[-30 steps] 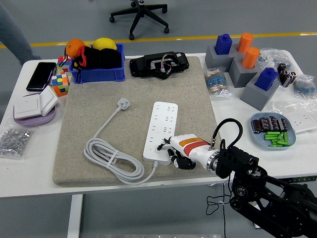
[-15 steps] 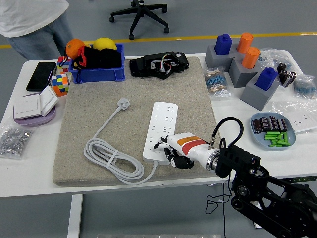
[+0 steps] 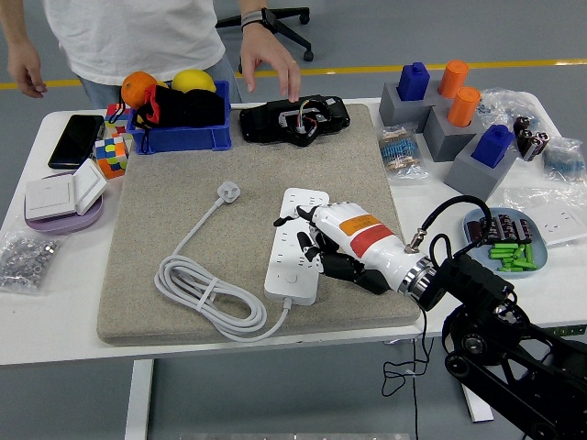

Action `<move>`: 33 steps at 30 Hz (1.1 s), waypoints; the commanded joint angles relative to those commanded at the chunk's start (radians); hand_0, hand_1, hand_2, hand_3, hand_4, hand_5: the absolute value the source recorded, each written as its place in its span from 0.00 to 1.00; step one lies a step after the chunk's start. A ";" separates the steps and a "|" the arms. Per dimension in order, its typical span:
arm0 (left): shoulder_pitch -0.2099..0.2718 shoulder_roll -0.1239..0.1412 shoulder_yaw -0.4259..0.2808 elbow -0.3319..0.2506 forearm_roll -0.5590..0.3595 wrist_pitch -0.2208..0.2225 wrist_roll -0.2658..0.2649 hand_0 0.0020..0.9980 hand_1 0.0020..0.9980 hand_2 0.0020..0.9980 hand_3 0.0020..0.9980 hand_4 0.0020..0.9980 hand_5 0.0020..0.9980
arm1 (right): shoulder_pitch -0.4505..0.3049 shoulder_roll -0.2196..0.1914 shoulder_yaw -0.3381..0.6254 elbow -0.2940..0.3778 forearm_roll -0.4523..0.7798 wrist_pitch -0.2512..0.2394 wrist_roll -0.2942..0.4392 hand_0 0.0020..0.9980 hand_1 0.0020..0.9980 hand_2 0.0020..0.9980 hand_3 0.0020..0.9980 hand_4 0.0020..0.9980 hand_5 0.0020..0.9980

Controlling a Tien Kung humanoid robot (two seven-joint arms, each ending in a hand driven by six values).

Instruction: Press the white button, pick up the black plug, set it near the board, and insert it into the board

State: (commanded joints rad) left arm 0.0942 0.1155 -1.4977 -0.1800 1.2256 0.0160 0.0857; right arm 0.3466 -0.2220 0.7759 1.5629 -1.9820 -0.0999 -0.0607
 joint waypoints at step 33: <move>0.001 0.004 0.017 0.000 -0.008 0.000 -0.001 0.46 0.50 0.53 0.57 0.61 0.25 | -0.178 -0.009 0.108 -0.216 0.040 -0.175 0.030 0.67 0.64 0.64 0.71 1.00 0.30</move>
State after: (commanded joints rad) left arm 0.0954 0.1194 -1.4802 -0.1800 1.2174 0.0156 0.0848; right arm 0.1686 -0.2315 0.8839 1.3471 -1.9417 -0.2750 -0.0311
